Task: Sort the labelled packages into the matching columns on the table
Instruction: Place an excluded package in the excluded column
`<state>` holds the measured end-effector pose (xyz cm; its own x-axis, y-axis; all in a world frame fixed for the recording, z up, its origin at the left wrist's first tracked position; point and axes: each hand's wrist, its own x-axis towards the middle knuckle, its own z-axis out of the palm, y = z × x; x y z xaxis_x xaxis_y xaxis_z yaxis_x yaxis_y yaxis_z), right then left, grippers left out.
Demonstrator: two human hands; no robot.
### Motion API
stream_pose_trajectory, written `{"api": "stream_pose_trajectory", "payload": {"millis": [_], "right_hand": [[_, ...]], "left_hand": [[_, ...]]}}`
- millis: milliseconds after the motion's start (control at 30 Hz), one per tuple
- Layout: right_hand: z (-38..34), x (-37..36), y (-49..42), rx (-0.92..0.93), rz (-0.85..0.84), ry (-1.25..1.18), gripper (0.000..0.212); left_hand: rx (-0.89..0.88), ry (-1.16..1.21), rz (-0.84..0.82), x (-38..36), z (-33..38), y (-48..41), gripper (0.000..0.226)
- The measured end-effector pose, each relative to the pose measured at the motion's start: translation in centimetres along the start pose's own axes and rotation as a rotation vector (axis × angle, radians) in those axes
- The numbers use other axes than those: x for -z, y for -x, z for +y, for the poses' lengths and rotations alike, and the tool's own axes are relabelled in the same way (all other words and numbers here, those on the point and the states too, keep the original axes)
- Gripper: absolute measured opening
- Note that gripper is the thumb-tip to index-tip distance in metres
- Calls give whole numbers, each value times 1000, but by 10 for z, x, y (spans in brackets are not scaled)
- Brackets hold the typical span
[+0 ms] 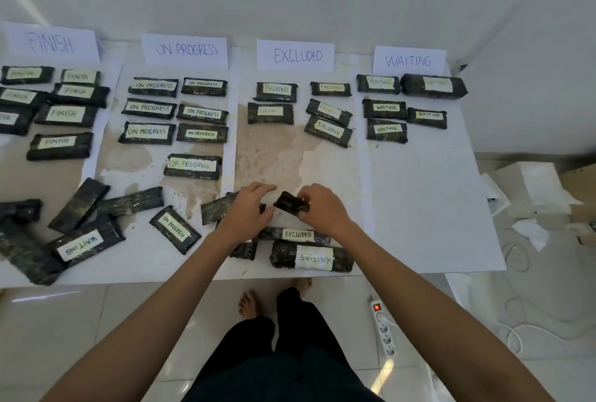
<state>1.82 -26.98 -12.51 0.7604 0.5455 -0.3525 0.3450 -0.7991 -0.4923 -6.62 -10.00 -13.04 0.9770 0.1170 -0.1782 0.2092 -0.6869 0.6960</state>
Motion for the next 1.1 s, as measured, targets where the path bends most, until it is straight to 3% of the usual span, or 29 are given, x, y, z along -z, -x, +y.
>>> {"api": "stream_pose_trajectory", "payload": {"millis": [133,233,400,567,767,900,1100], "right_hand": [[4,36,14,-17,-33,-492,17],[4,57,25,57,-78,-711,17],[7,75,37,135,-156,-884,27],[12,81,42,120,-224,-840,29],[16,81,43,39,-202,-846,37],[19,78,42,-14,-224,-936,30],[20,81,37,-249,-343,-1286,37]], "left_hand": [[-21,41,-69,8,9,3,54],[-97,58,-206,15,21,2,66],[-100,134,-357,19,43,-2,66],[-44,185,-381,24,50,-7,54],[-11,217,-272,29,55,-4,35],[-17,185,-156,22,50,-9,33],[25,152,-2,14,41,-20,33]]}}
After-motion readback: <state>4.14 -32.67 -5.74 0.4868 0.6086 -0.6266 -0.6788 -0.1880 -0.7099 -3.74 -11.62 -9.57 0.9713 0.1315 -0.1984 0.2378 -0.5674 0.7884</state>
